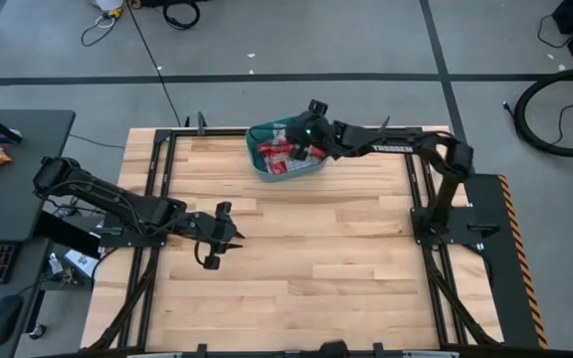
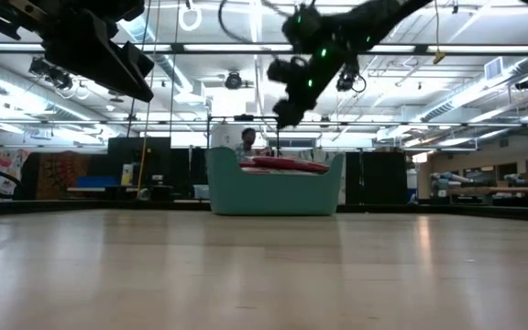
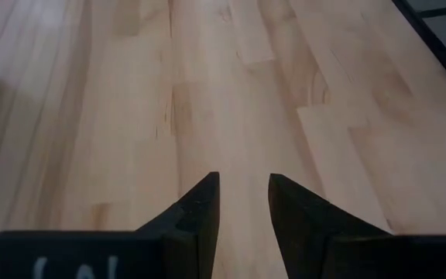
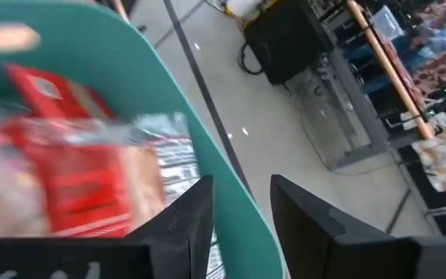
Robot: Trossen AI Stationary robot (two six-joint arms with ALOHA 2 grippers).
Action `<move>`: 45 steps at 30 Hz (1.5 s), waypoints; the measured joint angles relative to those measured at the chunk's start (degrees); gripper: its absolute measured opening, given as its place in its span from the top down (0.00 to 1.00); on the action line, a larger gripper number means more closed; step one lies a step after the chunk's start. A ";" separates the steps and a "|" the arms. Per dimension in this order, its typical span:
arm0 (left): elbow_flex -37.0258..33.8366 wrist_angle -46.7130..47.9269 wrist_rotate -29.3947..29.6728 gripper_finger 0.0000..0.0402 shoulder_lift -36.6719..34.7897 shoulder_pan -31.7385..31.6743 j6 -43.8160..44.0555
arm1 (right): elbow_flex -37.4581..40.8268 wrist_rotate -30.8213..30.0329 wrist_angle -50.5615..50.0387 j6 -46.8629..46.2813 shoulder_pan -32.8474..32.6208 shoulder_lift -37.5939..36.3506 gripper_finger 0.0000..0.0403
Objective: Sort popcorn bags into baskets
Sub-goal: Return to Home Position
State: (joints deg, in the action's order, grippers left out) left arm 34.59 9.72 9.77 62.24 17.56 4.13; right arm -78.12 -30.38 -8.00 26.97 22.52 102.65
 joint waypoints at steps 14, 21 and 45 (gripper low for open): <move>0.00 -0.08 7.20 0.71 -10.72 3.29 -4.22 | 1.35 2.93 -25.37 -25.43 -16.81 -12.34 0.67; -3.06 -0.27 7.15 0.71 -23.38 3.23 -4.43 | 10.32 1.59 -25.16 -36.34 -21.04 -19.61 0.67; -25.30 -6.63 7.84 0.71 -60.80 3.23 1.55 | 53.01 3.65 11.35 -51.00 -28.78 -48.87 0.67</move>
State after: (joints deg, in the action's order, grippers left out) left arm 9.29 3.09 17.60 1.43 20.80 5.69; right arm -25.11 -26.74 3.35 -24.02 -6.26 53.78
